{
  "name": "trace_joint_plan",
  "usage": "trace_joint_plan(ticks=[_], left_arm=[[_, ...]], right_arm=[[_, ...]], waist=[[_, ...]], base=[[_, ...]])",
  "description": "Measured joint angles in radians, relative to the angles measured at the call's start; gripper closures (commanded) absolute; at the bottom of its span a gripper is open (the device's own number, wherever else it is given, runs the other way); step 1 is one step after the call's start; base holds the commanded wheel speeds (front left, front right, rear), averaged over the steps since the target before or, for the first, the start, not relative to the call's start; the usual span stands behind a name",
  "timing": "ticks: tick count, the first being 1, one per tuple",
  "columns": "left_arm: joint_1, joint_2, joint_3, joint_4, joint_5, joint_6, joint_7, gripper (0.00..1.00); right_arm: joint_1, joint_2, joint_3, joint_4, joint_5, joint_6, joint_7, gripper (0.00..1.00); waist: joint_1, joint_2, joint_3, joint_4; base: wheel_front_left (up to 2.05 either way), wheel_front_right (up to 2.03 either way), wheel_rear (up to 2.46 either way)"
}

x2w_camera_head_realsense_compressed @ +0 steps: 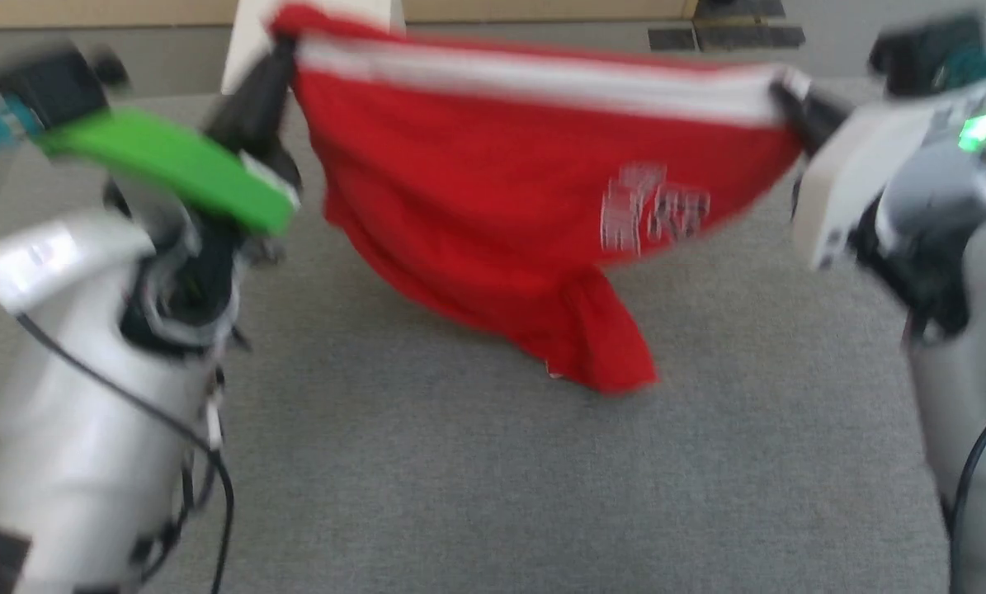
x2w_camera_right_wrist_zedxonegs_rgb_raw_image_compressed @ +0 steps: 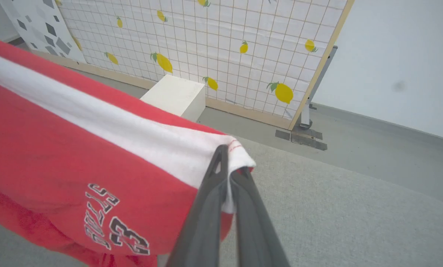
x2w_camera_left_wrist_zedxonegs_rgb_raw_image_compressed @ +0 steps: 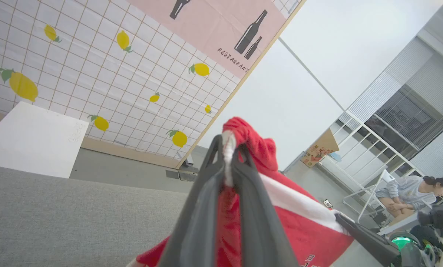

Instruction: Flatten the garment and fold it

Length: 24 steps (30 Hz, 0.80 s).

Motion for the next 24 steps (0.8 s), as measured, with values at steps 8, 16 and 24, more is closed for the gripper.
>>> trace_joint_plan(ticks=[8,16,24], left_arm=[[-0.346,-0.023,0.063,0.171,0.028,0.025,-0.044,1.00],[-0.540,-0.050,0.101,0.245,0.069,-0.023,-0.168,1.00],[-0.414,-0.029,0.001,0.309,0.118,-0.066,-0.119,1.00]], right_arm=[[-0.345,0.012,-0.025,0.142,-0.026,0.001,-0.136,1.00],[-0.561,0.031,-0.041,0.232,-0.107,0.001,-0.364,1.00],[-0.463,-0.019,0.046,0.299,-0.049,0.001,-0.381,1.00]], waist=[[0.0001,0.0000,0.106,-0.040],[0.0002,0.0000,0.198,-0.084],[0.0002,0.0000,0.216,-0.099]], base=[[0.00,0.00,0.00],[0.00,0.00,0.00],[0.00,0.00,0.00]])
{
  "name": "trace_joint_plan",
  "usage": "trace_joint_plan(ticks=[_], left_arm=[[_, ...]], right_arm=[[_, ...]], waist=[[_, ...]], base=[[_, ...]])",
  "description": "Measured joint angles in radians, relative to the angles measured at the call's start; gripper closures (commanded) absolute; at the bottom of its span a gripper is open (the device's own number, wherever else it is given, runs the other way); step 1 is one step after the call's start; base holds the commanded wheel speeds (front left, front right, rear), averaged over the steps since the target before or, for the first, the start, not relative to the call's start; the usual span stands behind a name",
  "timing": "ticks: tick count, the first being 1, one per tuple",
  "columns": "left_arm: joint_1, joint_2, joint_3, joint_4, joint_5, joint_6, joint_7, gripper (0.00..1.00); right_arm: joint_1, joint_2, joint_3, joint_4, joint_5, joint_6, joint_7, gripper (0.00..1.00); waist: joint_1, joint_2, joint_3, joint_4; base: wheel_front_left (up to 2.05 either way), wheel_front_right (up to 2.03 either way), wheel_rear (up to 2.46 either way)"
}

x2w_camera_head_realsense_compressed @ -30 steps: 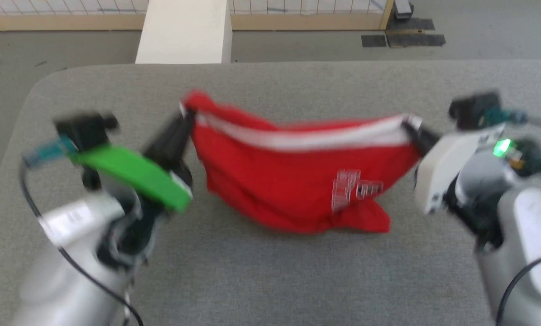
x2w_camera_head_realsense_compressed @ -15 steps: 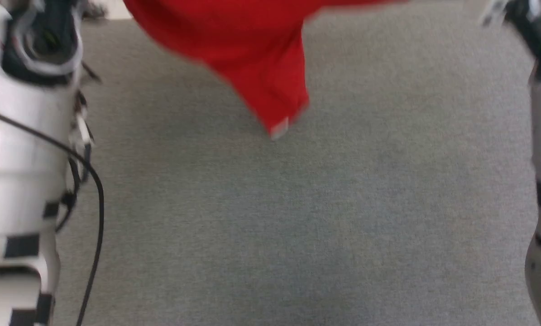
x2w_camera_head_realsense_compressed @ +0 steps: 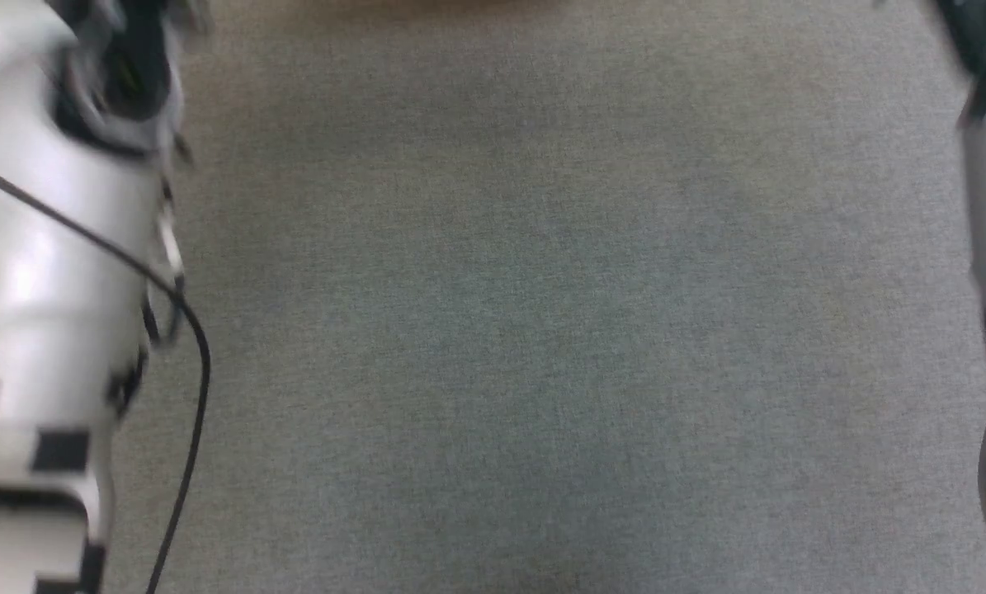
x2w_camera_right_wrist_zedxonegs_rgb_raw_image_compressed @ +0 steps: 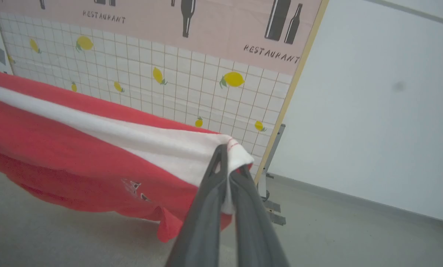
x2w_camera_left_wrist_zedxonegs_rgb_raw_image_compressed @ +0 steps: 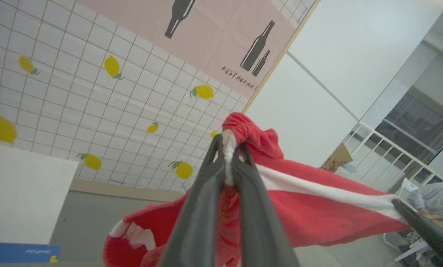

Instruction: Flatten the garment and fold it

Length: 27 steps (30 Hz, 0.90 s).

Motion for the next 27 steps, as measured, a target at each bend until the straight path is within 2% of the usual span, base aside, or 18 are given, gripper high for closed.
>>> trace_joint_plan(ticks=[5,11,16,22,27], left_arm=[[0.255,0.033,-0.089,-0.001,0.012,-0.016,0.055,1.00],[0.562,0.071,-0.159,-0.086,-0.018,-0.014,0.122,1.00],[0.789,0.116,-0.196,-0.198,-0.040,0.043,0.156,1.00],[0.997,0.169,-0.219,-0.352,-0.078,0.121,0.193,1.00],[1.109,0.211,-0.257,-0.441,-0.079,0.180,0.235,1.00]], right_arm=[[0.241,-0.060,0.090,-0.024,0.116,0.000,0.056,1.00],[0.549,-0.125,0.109,-0.143,0.249,0.000,0.153,1.00],[0.796,-0.132,0.059,-0.256,0.287,0.000,0.228,1.00],[1.051,-0.113,-0.026,-0.375,0.257,0.000,0.347,1.00],[1.252,-0.053,-0.113,-0.463,0.220,0.000,0.480,1.00]], waist=[[-0.0001,0.0000,-0.036,0.012],[-0.0002,0.0000,-0.100,0.025],[-0.0002,0.0000,-0.162,0.034],[-0.0003,0.0000,-0.241,0.046],[-0.0003,0.0000,-0.297,0.063]], base=[[0.00,0.00,0.00],[0.00,0.00,0.00],[0.00,0.00,0.00],[0.00,0.00,0.00],[0.00,0.00,0.00]])
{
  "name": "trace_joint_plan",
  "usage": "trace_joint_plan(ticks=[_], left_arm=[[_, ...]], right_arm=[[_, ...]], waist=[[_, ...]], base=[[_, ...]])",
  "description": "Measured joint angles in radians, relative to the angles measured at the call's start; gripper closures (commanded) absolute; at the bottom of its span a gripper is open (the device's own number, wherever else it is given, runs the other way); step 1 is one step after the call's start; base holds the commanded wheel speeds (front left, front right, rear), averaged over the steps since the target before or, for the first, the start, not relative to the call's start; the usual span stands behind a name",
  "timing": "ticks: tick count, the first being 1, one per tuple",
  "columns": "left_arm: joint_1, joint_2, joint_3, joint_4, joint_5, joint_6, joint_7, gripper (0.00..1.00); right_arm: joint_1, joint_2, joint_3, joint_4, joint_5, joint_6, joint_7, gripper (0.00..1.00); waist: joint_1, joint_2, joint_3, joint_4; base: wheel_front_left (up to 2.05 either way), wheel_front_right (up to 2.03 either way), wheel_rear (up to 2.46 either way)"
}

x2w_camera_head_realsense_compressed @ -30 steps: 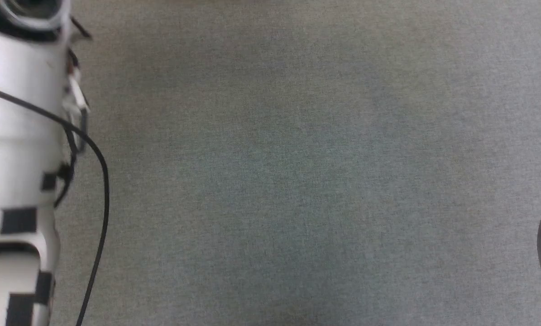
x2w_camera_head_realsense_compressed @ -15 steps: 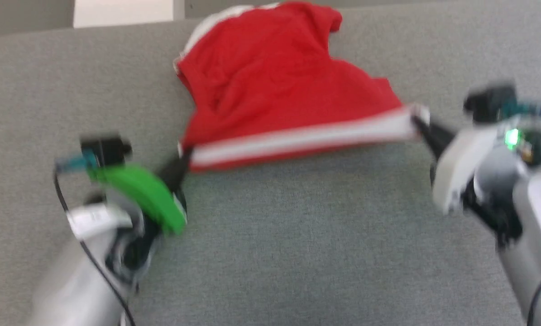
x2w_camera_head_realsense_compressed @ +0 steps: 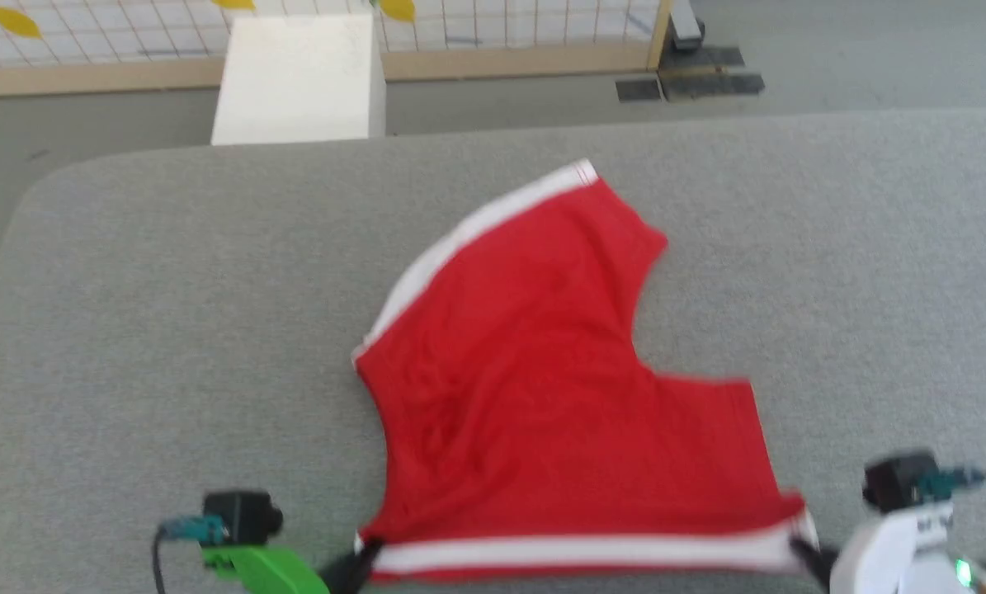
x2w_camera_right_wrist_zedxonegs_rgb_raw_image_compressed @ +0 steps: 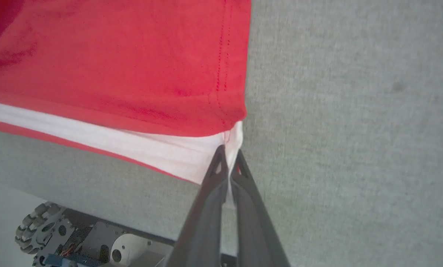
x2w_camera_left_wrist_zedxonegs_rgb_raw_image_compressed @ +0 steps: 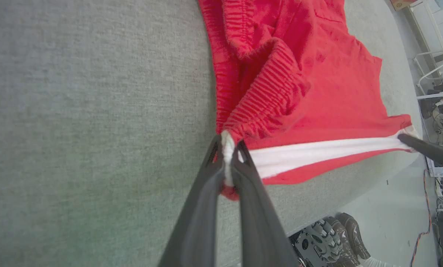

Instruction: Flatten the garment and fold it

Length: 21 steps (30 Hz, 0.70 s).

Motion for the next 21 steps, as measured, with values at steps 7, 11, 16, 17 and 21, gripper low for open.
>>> trace_joint_plan(ticks=[7,11,16,17,21], left_arm=[[0.103,0.012,-0.064,-0.113,0.002,0.046,0.037,1.00],[0.095,-0.022,-0.059,-0.144,0.019,0.037,-0.014,1.00],[-0.022,-0.097,-0.054,-0.111,0.063,-0.008,-0.072,1.00],[-0.048,-0.112,-0.053,-0.099,0.072,-0.015,-0.078,1.00],[-0.139,-0.165,-0.039,-0.040,0.082,-0.029,-0.108,1.00]], right_arm=[[0.188,0.091,-0.098,-0.143,-0.039,0.000,0.115,1.00],[0.170,0.082,-0.104,-0.202,-0.058,0.000,0.035,1.00],[0.002,0.019,-0.076,-0.209,-0.101,-0.001,-0.073,1.00],[-0.038,0.006,-0.066,-0.196,-0.103,-0.001,-0.090,1.00],[-0.206,-0.044,-0.018,-0.102,-0.100,-0.001,-0.137,1.00]], waist=[[0.0000,0.0000,-0.047,0.034],[0.0000,0.0000,-0.053,0.054],[0.0000,0.0000,-0.041,0.078],[0.0000,0.0000,-0.036,0.082],[0.0000,0.0000,-0.007,0.097]], base=[[0.00,0.00,0.00],[0.00,0.00,0.00],[0.00,0.00,0.00],[0.00,0.00,0.00],[0.00,0.00,0.00]])
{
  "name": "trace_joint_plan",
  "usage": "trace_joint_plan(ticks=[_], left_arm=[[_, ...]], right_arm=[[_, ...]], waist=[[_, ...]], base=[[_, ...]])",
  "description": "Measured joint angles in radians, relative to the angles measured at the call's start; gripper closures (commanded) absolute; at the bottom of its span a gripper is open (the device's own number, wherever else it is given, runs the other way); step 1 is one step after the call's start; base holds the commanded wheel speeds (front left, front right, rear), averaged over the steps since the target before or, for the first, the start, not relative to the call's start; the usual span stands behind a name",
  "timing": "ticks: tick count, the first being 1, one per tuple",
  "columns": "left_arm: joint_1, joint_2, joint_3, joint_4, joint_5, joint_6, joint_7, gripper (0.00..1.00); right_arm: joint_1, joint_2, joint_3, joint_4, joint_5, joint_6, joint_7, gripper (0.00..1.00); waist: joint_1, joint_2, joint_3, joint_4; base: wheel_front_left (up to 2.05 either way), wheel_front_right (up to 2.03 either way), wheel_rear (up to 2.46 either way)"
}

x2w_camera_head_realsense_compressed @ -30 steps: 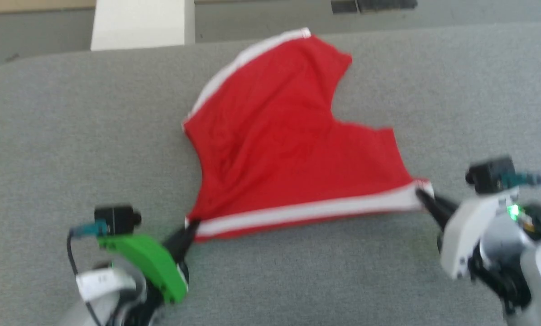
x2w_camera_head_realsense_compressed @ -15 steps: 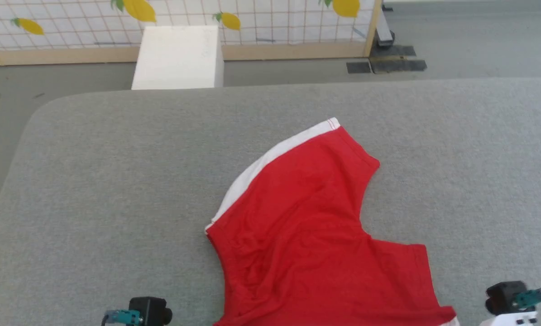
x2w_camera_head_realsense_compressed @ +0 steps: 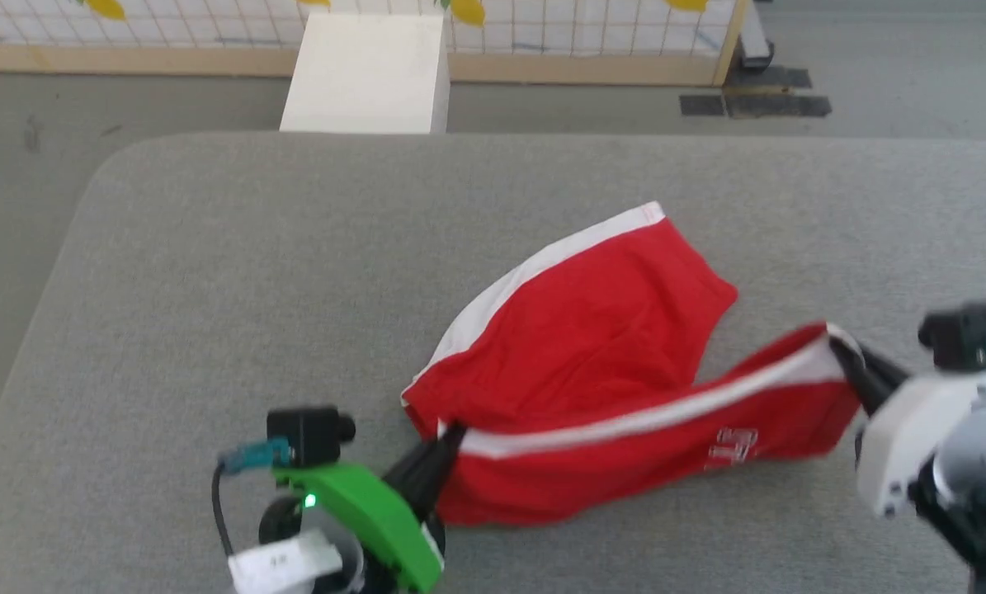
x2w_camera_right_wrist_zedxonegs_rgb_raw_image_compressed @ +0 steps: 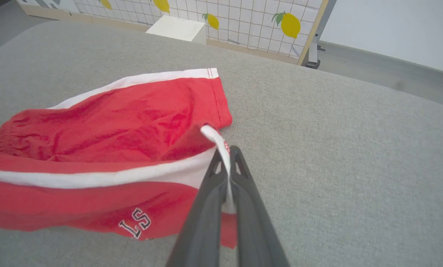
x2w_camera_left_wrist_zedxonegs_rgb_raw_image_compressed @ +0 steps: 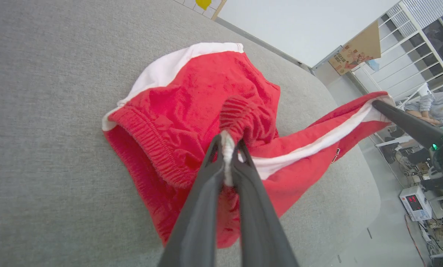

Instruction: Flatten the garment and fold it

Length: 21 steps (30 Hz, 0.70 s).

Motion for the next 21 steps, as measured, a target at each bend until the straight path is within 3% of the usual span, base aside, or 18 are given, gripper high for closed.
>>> trace_joint_plan(ticks=[8,21], left_arm=[[-0.141,-0.071,0.046,0.156,0.021,-0.004,-0.065,1.00],[-0.240,-0.112,0.061,0.255,0.054,0.015,-0.102,1.00]], right_arm=[[-0.308,-0.072,0.117,0.237,0.035,0.000,-0.035,1.00],[-0.697,-0.124,0.322,0.576,0.067,0.000,-0.114,1.00]], waist=[[0.0001,0.0000,0.085,0.042],[0.0001,0.0000,0.254,0.108]], base=[[0.00,0.00,0.00],[0.00,0.00,0.00]])
